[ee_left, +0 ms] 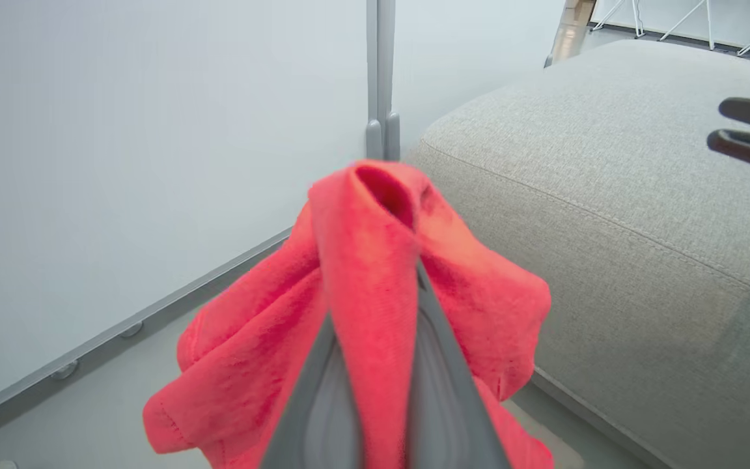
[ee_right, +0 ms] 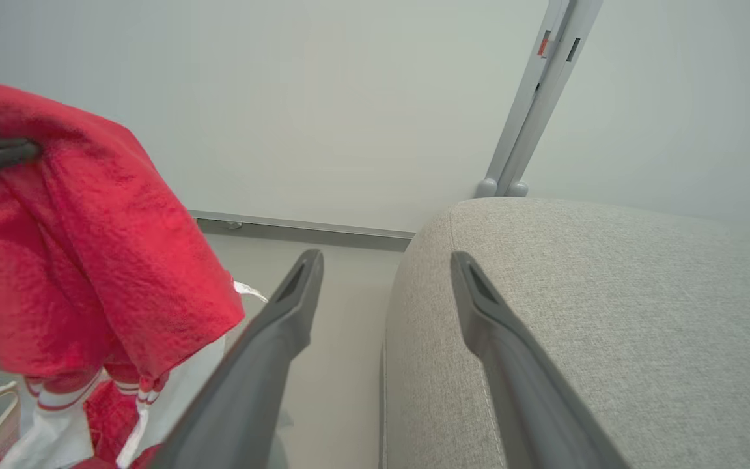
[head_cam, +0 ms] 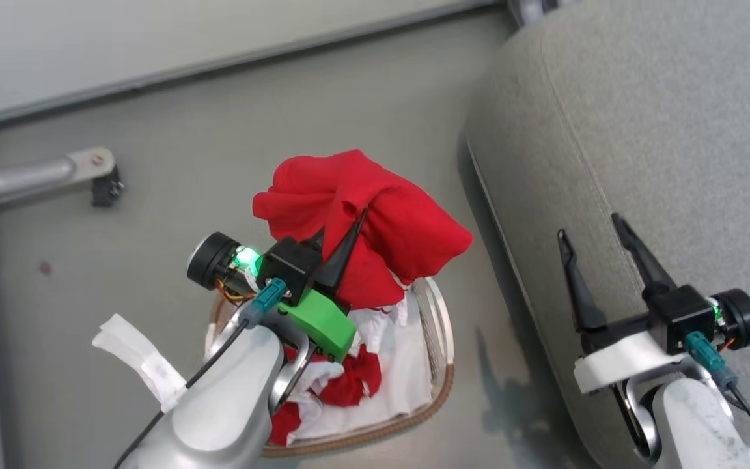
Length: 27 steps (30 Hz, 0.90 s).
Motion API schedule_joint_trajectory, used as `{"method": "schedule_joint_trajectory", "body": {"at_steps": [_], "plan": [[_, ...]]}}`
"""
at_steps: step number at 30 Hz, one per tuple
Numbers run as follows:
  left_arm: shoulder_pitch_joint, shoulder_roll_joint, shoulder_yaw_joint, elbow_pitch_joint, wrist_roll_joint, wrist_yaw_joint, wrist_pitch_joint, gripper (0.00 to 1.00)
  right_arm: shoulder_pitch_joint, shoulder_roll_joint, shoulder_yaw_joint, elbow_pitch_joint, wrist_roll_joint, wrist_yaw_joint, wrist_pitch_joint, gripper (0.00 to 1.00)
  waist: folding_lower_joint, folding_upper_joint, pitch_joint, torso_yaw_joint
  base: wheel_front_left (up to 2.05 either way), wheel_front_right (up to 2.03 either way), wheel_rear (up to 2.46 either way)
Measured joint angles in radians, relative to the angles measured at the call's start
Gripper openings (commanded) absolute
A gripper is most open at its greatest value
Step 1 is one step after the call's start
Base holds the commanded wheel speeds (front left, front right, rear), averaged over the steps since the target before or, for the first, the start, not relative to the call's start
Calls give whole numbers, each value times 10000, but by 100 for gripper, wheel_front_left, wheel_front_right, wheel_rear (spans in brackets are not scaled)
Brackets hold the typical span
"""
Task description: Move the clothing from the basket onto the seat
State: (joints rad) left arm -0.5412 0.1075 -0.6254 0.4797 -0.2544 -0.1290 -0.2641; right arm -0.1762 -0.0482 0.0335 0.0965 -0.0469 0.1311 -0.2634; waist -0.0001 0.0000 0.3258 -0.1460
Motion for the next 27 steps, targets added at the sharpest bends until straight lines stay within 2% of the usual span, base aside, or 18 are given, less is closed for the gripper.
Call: {"method": "schedule_joint_trajectory", "body": {"at_steps": [6,15,21,27], "plan": [[-810,493,-67,-537,-2,0,2,0,434,-2,115,117,-35,0,2,100,0,0,-1140,353,0,0,0],[-2524,1262,-667,-552,-314,0,0,0,548,-6,261,176,-115,0,2,100,0,0,-2350,706,0,0,0],[-3535,1300,-1151,-244,-656,-2,2,0,135,-6,1095,280,59,0,2,100,0,0,-2743,847,0,0,0],[-4078,1028,-1664,-6,-1055,-2,2,0,-559,8,2606,750,594,0,0,100,0,0,-2984,970,0,0,0]]}}
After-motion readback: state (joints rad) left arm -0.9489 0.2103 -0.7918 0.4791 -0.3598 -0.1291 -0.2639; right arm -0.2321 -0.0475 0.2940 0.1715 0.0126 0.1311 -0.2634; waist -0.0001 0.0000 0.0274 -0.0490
